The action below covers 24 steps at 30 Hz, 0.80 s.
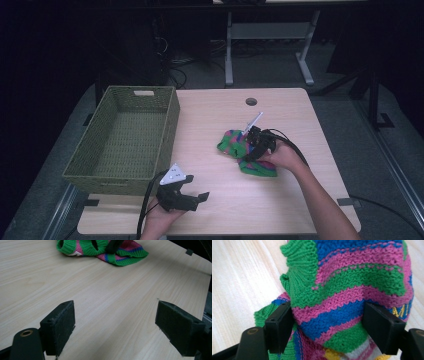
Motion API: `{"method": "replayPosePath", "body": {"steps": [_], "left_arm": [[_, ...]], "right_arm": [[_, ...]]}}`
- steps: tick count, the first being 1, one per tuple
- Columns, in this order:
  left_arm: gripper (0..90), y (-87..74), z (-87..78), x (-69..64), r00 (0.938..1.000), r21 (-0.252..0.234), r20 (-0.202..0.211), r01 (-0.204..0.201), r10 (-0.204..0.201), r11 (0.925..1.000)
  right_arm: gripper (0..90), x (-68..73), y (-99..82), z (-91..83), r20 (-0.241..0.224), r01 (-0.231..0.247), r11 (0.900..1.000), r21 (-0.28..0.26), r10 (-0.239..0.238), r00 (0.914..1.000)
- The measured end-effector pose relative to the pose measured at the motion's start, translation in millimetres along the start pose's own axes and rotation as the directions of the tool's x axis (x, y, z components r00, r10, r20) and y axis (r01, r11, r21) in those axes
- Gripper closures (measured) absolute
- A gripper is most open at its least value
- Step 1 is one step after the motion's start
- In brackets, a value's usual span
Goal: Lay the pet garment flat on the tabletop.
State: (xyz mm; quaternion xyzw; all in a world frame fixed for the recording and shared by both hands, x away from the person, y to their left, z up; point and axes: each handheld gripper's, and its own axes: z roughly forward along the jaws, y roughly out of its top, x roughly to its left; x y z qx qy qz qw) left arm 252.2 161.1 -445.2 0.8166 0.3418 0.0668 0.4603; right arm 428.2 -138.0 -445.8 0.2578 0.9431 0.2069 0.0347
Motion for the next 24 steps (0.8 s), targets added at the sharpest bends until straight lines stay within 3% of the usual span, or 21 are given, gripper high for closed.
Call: {"method": "replayPosePath", "body": {"steps": [3,12,24], "left_arm": [[15.8,0.3,1.2,-1.2,0.9999,0.01,-0.002,-0.015,0.015,0.9998],[15.8,0.7,3.1,-1.5,1.0,0.007,0.003,-0.01,0.01,0.9999],[15.8,0.6,2.8,-0.5,1.0,0.007,0.003,-0.006,0.006,1.0]], "right_arm": [[26.2,-0.1,0.1,3.8,0.009,0.002,0.9999,0.013,-0.002,1.0],[35.1,-0.7,0.4,3.5,0.028,-0.018,0.9998,0.005,0.018,0.9994],[59.9,-7.5,0.7,0.8,0.041,-0.085,0.9962,-0.018,0.086,0.9955]]}}
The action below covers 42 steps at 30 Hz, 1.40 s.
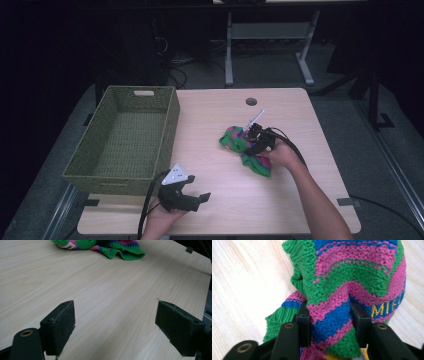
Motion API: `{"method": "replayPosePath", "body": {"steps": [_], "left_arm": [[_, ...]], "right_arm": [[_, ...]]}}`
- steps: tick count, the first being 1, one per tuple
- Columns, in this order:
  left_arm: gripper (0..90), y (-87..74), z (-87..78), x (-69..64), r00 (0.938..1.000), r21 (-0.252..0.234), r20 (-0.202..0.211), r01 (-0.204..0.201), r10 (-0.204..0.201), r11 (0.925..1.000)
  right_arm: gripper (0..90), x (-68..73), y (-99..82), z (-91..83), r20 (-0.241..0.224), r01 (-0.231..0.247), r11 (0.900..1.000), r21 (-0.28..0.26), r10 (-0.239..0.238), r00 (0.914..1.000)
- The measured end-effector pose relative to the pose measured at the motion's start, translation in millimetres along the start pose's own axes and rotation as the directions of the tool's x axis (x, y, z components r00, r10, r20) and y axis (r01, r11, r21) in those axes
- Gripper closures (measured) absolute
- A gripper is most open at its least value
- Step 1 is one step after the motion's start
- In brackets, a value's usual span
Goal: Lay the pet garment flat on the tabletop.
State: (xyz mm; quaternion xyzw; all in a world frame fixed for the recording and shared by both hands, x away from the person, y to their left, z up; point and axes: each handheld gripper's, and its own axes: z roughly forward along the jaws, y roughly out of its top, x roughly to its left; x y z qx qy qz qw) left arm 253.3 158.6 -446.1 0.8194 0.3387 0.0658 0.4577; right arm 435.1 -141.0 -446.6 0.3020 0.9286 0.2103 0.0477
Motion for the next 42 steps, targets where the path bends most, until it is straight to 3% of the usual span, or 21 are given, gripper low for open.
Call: {"method": "replayPosePath", "body": {"steps": [10,15,23,30,42], "left_arm": [[15.8,-0.3,-0.4,-1.3,1.0,0.002,0.001,-0.005,0.005,1.0],[15.8,0.0,-1.4,1.1,1.0,-0.003,0.002,0.006,-0.006,1.0],[15.8,-0.2,-0.9,0.3,1.0,-0.006,0.005,0.008,-0.008,0.9999],[15.8,-0.1,-0.3,1.2,0.9999,-0.005,0.005,0.011,-0.011,0.9999],[15.8,-0.4,-0.8,-0.2,1.0,-0.005,0.003,0.009,-0.009,1.0]], "right_arm": [[66.9,-0.7,0.5,-2.8,-0.002,-0.039,0.9992,-0.001,0.039,0.9992],[67.2,-7.9,-5.1,-12.6,-0.025,-0.082,0.9958,-0.039,0.081,0.9964],[67.4,-12.9,-15.6,-30.4,-0.045,-0.11,0.9889,-0.1,0.106,0.9934],[67.4,-11.8,-17.8,-45.9,-0.081,-0.116,0.9828,-0.144,0.105,0.9911],[67.3,7.5,-23.6,-72.8,-0.055,-0.057,0.9821,-0.18,0.047,0.9974]]}}
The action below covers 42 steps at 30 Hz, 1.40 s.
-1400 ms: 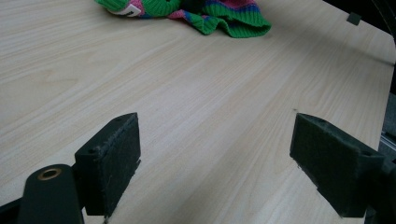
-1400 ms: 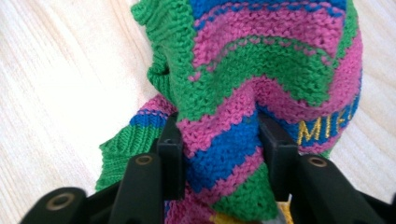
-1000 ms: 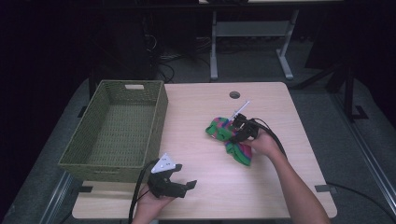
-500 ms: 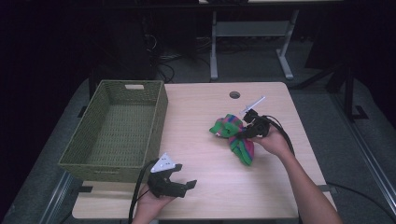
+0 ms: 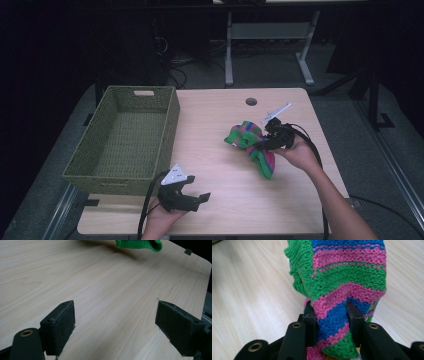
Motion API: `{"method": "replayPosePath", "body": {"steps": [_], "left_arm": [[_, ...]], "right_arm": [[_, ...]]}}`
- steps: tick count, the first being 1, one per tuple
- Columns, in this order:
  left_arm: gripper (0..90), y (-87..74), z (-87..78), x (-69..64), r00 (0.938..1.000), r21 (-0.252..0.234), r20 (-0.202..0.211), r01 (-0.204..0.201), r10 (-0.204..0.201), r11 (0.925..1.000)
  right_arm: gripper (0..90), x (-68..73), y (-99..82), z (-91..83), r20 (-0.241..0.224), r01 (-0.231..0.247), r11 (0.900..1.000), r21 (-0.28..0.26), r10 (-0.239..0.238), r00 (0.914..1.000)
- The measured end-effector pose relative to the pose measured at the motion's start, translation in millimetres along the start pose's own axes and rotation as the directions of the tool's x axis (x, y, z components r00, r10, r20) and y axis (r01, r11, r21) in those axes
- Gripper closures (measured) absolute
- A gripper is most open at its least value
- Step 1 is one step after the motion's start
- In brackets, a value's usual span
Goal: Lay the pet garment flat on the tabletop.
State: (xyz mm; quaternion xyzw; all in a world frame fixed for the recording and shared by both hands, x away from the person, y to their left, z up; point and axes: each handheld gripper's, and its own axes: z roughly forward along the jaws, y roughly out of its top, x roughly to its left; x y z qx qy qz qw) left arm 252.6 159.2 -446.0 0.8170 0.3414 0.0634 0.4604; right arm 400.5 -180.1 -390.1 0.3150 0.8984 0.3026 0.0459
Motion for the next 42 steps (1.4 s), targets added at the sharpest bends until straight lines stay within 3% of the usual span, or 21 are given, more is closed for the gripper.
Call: {"method": "replayPosePath", "body": {"steps": [16,26,42], "left_arm": [[15.8,-0.4,-1.0,0.8,0.9999,-0.006,-0.003,0.013,-0.013,0.9999],[15.8,-0.1,-0.5,1.2,0.9999,-0.011,-0.002,0.016,-0.016,0.9998],[15.8,0.0,-1.4,1.6,0.9999,-0.011,-0.001,0.013,-0.013,0.9999]], "right_arm": [[67.3,26.4,-16.0,-15.8,-0.002,0.056,0.9981,-0.026,-0.056,0.9984],[67.3,44.5,-29.3,-10.7,-0.018,0.08,0.9965,-0.024,-0.08,0.9966],[67.0,74.3,-38.5,3.4,-0.051,0.156,0.9877,-0.013,-0.156,0.9864]]}}
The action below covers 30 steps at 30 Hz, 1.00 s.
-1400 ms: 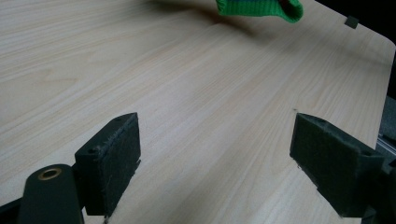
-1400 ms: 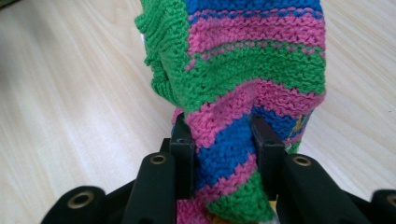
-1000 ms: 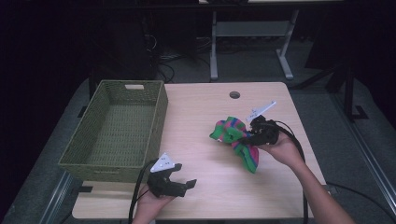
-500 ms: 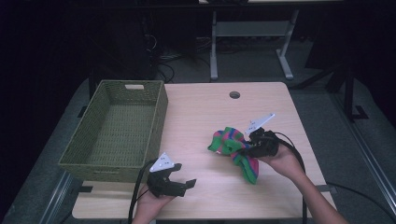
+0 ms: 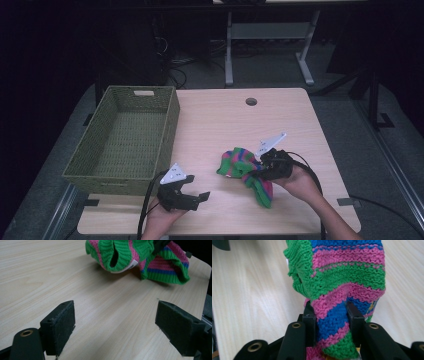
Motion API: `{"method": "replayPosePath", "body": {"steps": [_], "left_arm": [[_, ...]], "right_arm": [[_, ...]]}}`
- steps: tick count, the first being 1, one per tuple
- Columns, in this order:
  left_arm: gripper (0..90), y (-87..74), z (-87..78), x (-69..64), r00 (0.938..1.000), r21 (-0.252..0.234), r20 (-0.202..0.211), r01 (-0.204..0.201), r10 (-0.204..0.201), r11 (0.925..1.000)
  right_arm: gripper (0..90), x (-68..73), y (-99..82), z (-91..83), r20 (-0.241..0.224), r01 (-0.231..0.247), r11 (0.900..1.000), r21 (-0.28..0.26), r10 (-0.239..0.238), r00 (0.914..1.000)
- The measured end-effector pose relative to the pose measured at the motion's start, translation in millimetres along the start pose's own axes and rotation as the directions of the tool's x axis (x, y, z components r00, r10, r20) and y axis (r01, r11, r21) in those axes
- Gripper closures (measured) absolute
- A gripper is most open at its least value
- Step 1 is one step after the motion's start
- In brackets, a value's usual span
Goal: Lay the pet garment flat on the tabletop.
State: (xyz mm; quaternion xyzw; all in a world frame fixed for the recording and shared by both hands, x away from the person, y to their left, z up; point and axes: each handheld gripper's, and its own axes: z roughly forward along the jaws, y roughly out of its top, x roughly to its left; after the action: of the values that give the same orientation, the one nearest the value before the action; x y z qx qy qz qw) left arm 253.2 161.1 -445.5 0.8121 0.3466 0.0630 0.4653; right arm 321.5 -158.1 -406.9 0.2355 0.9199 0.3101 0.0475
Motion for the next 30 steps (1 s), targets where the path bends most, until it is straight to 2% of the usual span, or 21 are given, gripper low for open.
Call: {"method": "replayPosePath", "body": {"steps": [4,8,13,16,21,25,26,28,29,30], "left_arm": [[15.8,-0.5,0.0,0.3,1.0,-0.001,0.001,0.007,-0.007,1.0],[15.8,-0.3,-0.8,1.2,1.0,-0.002,-0.001,0.006,-0.006,1.0],[15.8,-0.3,-0.8,1.2,1.0,-0.002,-0.001,0.008,-0.008,1.0],[15.8,0.0,-0.5,0.4,1.0,-0.003,0.001,0.006,-0.006,1.0],[15.8,-0.2,0.0,0.5,1.0,-0.001,0.003,0.007,-0.006,1.0],[15.8,-0.2,-1.0,1.9,1.0,-0.004,0.003,0.008,-0.008,1.0],[15.8,-0.3,-1.2,2.0,1.0,-0.005,0.003,0.009,-0.009,1.0],[15.8,-0.3,-1.0,2.2,1.0,-0.004,0.004,0.009,-0.009,1.0],[15.8,-0.3,-0.7,2.2,1.0,-0.003,0.005,0.008,-0.008,1.0],[15.8,-0.1,-0.5,1.7,1.0,-0.004,0.005,0.008,-0.008,1.0]], "right_arm": [[67.0,6.7,0.1,5.6,-0.017,0.0,1.0,0.004,0.0,0.9998],[66.5,12.8,-0.7,18.1,-0.059,-0.007,0.9998,0.018,0.008,0.9982],[66.3,17.6,-2.1,31.7,-0.081,-0.003,0.9991,0.043,0.006,0.9967],[66.2,18.8,-1.2,33.8,-0.084,0.0,0.9991,0.043,0.004,0.9964],[65.4,18.4,-0.4,40.8,-0.118,-0.037,0.9978,0.055,0.043,0.9921],[62.1,21.8,-2.6,54.9,-0.151,-0.029,0.9953,0.092,0.043,0.9876],[60.4,23.3,-3.6,56.3,-0.156,-0.03,0.9967,0.076,0.041,0.9869],[53.7,24.1,-4.0,56.9,-0.178,-0.029,0.9971,0.07,0.041,0.9831],[53.7,24.1,-4.0,56.9,-0.178,-0.029,0.9971,0.07,0.041,0.9831],[49.5,26.1,-5.0,56.4,-0.182,-0.025,0.9975,0.066,0.036,0.9827]]}}
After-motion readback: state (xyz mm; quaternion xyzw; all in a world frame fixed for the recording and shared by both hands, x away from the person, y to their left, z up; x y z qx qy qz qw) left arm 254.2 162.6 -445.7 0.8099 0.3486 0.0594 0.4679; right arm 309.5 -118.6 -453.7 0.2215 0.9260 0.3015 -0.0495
